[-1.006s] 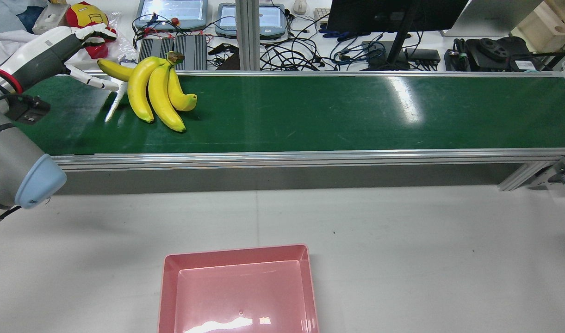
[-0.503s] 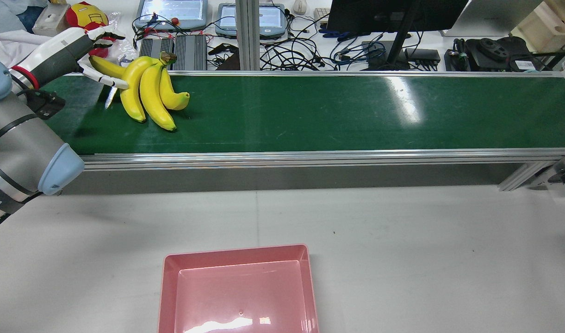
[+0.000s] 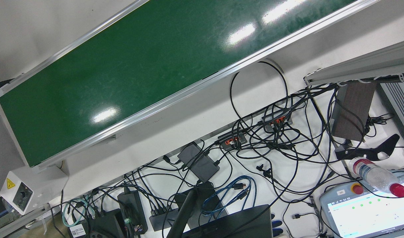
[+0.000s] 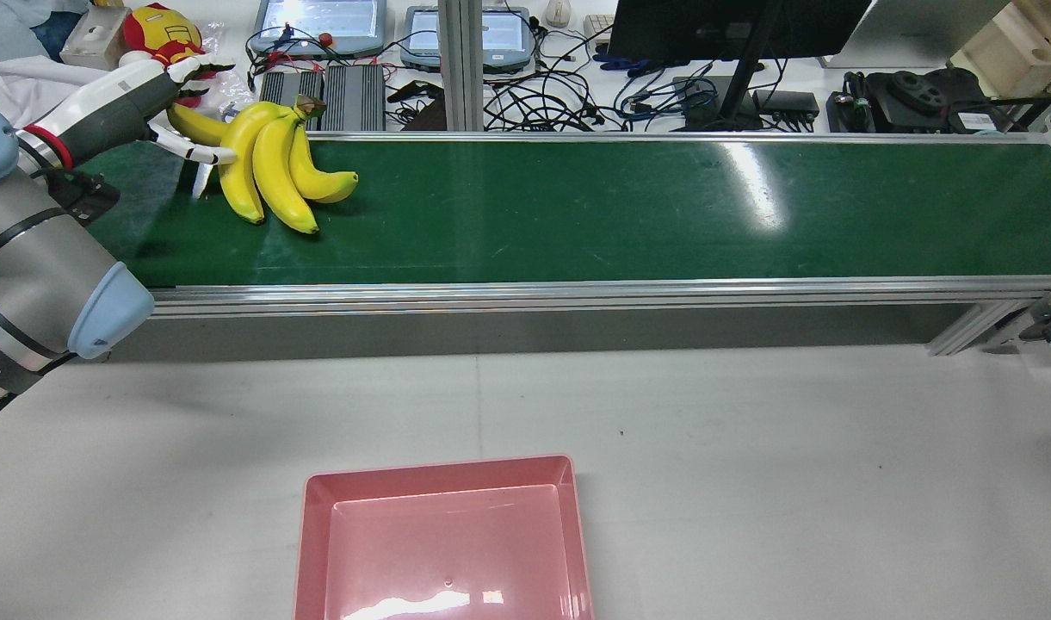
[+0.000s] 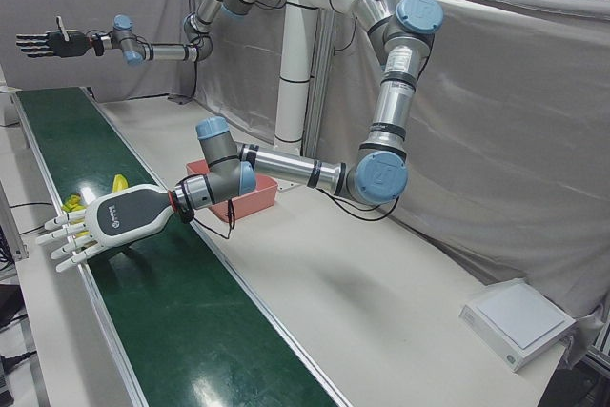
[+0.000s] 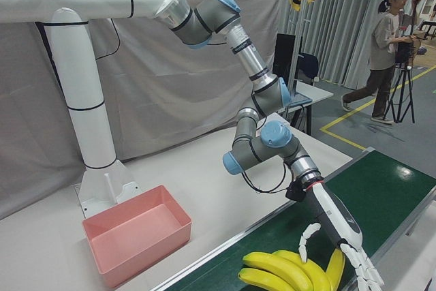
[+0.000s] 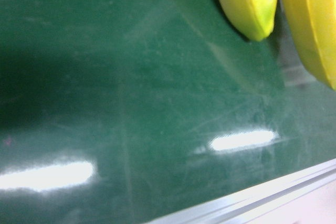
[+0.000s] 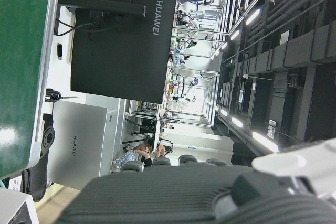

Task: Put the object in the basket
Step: 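Close the left hand around the banana bunch's stem end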

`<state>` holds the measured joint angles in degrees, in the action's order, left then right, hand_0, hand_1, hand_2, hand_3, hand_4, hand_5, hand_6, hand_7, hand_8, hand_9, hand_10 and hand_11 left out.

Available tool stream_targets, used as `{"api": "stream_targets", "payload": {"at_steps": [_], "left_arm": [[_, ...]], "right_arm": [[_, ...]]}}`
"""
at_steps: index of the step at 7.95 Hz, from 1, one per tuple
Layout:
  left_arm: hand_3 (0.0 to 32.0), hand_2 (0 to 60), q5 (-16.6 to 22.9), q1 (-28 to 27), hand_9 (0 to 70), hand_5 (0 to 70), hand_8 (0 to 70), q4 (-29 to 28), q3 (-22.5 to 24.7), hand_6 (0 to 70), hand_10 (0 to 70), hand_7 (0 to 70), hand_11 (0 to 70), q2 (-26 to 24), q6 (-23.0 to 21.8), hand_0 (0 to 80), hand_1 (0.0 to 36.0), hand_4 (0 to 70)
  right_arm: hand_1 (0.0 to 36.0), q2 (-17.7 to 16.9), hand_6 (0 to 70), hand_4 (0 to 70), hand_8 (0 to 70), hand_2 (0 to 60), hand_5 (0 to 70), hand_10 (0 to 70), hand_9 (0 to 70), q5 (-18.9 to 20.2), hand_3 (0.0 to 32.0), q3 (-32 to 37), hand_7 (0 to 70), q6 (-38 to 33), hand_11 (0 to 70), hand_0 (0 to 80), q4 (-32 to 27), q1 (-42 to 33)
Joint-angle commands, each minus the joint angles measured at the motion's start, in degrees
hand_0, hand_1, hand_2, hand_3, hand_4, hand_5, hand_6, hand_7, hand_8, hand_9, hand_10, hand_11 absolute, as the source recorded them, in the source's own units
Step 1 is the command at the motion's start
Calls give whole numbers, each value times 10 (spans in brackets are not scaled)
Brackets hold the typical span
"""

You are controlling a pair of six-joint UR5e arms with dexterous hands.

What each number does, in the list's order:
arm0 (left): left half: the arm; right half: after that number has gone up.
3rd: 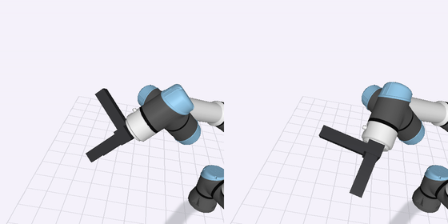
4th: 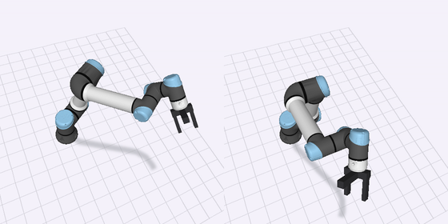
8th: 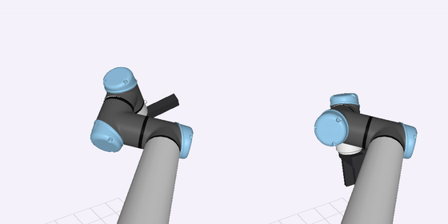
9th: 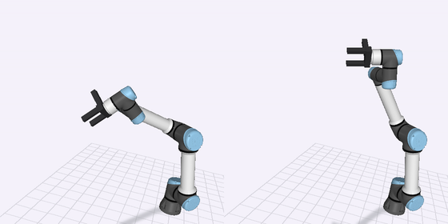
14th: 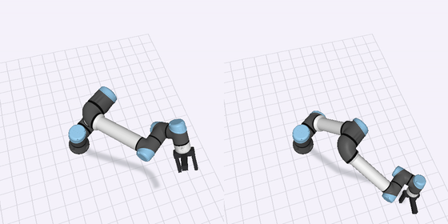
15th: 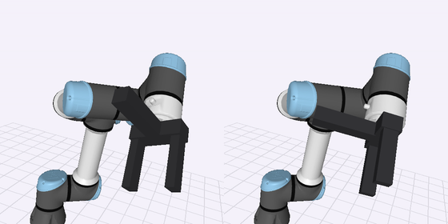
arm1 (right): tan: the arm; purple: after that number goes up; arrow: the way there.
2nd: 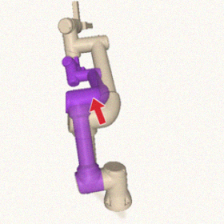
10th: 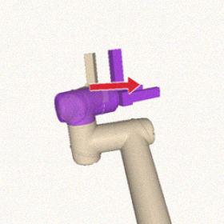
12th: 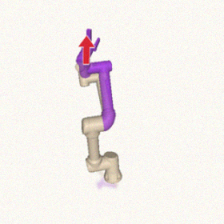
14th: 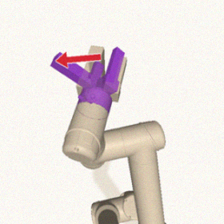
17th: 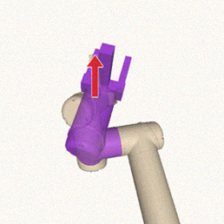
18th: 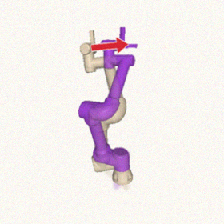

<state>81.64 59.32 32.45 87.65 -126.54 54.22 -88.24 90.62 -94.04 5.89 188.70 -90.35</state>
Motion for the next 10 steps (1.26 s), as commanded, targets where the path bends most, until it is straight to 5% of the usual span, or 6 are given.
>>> {"api": "stream_targets", "payload": {"at_steps": [1,3,5,6,7,10], "left_arm": [[114,136,12,1,106,175,115,6,1,0,30,56,65,1,1,528,194,0],[0,253,12,-3,202,294,168,8,1,51,120,137,193,1,13,530,207,126],[0,260,11,-1,505,700,390,16,1,254,309,466,449,0,41,490,134,256],[0,308,11,4,690,700,531,16,8,426,421,700,595,-1,41,497,131,273],[0,577,11,6,700,700,644,18,37,614,514,700,700,0,41,510,182,361],[0,600,12,31,700,700,700,31,96,700,632,700,700,1,40,515,316,505]], "right_arm": [[0,0,0,0,0,0,0,0,0,0,0,0,0,0,0,0,0,0],[0,0,0,0,0,0,0,0,0,0,0,0,0,0,0,0,0,1],[0,0,0,0,0,0,0,0,0,0,0,0,0,0,0,0,0,0],[0,0,0,0,0,0,0,0,0,0,0,0,0,0,0,0,0,0],[0,0,0,0,0,0,0,0,0,0,0,0,0,0,0,0,0,0],[0,0,0,0,0,0,0,0,0,0,0,0,0,0,0,0,0,0]]}}
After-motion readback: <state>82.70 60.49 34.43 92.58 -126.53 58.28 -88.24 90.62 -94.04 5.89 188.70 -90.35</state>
